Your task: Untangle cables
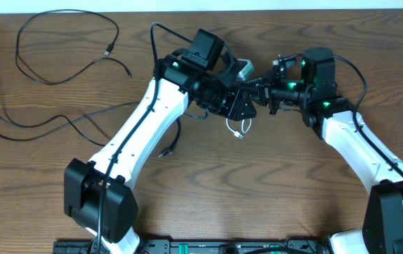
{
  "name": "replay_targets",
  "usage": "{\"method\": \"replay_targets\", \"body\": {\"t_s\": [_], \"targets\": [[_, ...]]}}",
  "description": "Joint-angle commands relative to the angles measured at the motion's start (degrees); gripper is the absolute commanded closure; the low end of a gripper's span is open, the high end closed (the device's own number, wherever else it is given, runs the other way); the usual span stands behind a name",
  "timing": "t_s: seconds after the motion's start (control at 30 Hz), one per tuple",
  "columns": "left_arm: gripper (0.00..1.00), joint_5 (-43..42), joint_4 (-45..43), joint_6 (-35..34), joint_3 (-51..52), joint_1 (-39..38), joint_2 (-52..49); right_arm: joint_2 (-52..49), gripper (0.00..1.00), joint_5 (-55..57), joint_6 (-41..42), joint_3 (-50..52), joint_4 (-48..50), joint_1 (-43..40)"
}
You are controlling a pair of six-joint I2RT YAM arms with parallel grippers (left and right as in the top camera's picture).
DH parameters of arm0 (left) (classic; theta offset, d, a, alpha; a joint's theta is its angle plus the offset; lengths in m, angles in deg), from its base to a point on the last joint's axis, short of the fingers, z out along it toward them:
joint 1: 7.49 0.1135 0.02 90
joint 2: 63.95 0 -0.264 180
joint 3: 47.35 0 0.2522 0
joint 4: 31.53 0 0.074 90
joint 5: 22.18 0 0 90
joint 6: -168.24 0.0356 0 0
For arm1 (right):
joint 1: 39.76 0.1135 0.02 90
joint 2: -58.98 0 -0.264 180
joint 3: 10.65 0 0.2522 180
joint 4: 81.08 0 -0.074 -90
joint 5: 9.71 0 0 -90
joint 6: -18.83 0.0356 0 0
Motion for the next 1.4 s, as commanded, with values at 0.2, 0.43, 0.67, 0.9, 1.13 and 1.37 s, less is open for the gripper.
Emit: {"method": "replay_targets", "body": {"t_s": [0.2,0.43,0.67,0.9,1.13,1.37], "targets": [[0.66,2.5,-0.5,-0.8,-0.3,-0.5,-0.5,0.4,0.98,-0.8,0.7,-0.7,0.2,0.6],[0.75,2.5,-0.5,-0.8,-0.3,-0.5,-0.5,0.4,0.98,-0.8,0.7,-0.7,0.2,0.4],[0.75,2.5,-0.5,-0.8,-0.3,-0.5,-0.5,0.4,0.98,-0.7,0.7,-0.7,0.2,0.2],[0.75,4.0,-1.9,-5.0,-0.3,-0.5,-0.5,0.4,0.98,0.9,0.7,-0.7,0.2,-0.6],[0.75,3.6,-2.0,-5.5,-0.3,-0.5,-0.5,0.4,0.98,0.9,0.6,-0.7,0.2,-0.5],[0.92,3.3,-2.3,-5.5,-0.3,-0.5,-0.5,0.4,0.97,0.9,-0.1,-0.7,0.2,-0.5]]}}
